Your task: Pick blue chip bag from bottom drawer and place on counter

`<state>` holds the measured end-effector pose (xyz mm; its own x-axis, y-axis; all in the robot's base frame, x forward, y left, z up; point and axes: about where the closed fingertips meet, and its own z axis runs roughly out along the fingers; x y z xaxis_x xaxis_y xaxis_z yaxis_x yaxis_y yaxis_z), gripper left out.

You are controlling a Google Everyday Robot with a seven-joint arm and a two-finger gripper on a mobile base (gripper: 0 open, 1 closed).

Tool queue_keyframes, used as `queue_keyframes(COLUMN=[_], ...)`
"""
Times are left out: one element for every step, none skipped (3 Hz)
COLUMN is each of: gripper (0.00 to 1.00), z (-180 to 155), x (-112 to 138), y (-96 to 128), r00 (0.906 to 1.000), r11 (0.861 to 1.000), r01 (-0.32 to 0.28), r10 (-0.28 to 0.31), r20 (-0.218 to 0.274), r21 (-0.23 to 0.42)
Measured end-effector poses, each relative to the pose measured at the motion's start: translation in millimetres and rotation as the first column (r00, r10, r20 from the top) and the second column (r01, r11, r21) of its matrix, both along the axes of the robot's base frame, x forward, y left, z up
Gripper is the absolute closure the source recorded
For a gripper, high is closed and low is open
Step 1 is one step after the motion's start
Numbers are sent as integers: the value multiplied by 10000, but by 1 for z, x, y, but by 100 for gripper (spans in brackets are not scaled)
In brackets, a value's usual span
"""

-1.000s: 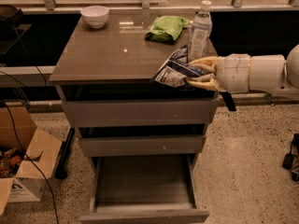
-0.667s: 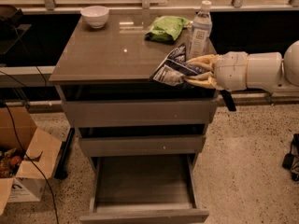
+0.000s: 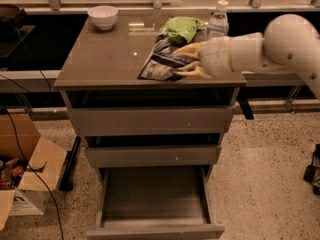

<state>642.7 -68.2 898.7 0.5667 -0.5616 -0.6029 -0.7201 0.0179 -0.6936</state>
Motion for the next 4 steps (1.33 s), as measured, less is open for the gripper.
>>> queue_keyframes(gripper=[100, 81, 58, 27], z=[7, 7, 2, 24], x=[31, 70, 105, 114], y=[45, 85, 129, 144], r00=[9961, 9883, 9795, 9753], r11=[9959, 9874, 9781, 9790], r01=[-735, -1297, -1859, -1903], r10=[759, 1361, 1920, 1971], r20=[450, 692, 611, 998], r21=[-526, -907, -936, -729])
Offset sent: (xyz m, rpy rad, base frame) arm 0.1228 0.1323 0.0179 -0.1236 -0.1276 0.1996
